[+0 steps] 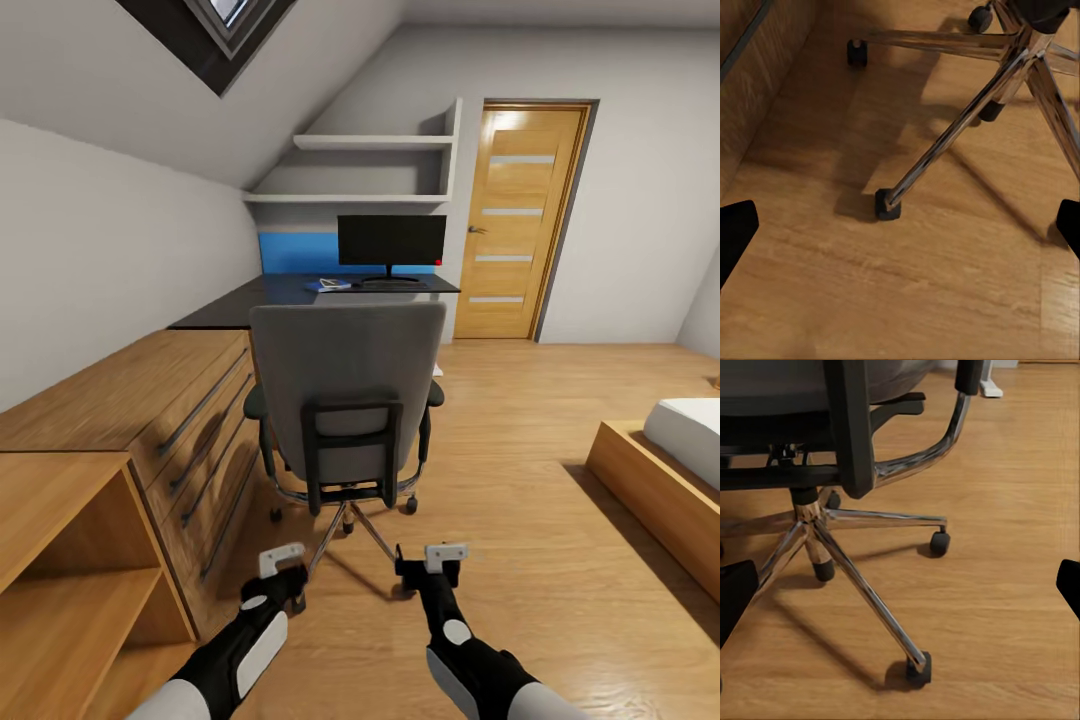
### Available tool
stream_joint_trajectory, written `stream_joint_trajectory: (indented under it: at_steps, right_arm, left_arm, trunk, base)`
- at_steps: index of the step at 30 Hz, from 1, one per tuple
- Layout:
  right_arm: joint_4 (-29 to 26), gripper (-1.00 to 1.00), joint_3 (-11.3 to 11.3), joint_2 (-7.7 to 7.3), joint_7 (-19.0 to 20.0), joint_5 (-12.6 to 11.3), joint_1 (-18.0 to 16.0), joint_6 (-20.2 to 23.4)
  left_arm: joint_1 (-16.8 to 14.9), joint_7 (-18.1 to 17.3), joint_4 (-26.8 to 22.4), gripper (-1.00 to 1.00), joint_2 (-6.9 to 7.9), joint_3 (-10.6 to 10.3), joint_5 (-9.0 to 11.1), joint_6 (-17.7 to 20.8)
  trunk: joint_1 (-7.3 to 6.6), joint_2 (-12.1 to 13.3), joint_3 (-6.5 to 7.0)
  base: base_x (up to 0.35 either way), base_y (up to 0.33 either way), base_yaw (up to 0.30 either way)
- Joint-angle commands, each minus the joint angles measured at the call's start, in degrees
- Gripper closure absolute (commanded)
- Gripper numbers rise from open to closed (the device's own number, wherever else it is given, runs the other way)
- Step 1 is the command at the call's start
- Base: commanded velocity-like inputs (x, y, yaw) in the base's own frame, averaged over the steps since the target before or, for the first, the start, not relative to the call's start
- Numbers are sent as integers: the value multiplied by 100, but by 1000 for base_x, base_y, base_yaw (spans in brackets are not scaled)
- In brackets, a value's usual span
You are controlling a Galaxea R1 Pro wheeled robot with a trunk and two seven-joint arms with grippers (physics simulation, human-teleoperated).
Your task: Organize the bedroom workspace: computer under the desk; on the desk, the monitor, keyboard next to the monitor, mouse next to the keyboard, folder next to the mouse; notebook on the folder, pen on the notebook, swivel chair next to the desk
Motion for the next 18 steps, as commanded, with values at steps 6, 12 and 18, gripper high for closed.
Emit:
stream_joint_trajectory:
  at_steps: [6, 12, 18]
  right_arm:
    - [92, -100, 71, 75, -4, -32, -7, -47]
    - [110, -100, 91, 92, -2, -28, -1, -51]
    - [111, -100, 97, 94, 0, -27, 1, -52]
  left_arm:
    - [-22, 24, 309, -100, -24, -381, 30, -667]
    - [-23, 39, 382, -100, -30, -428, 38, -767]
    - [-19, 44, 393, -100, -26, -430, 50, -780]
  trunk:
    - [-1, -3, -6]
    - [-1, -3, -6]
    - [-1, -3, -6]
  base:
    - [59, -44, 0]
    - [233, -155, 0]
    - [292, -89, 0]
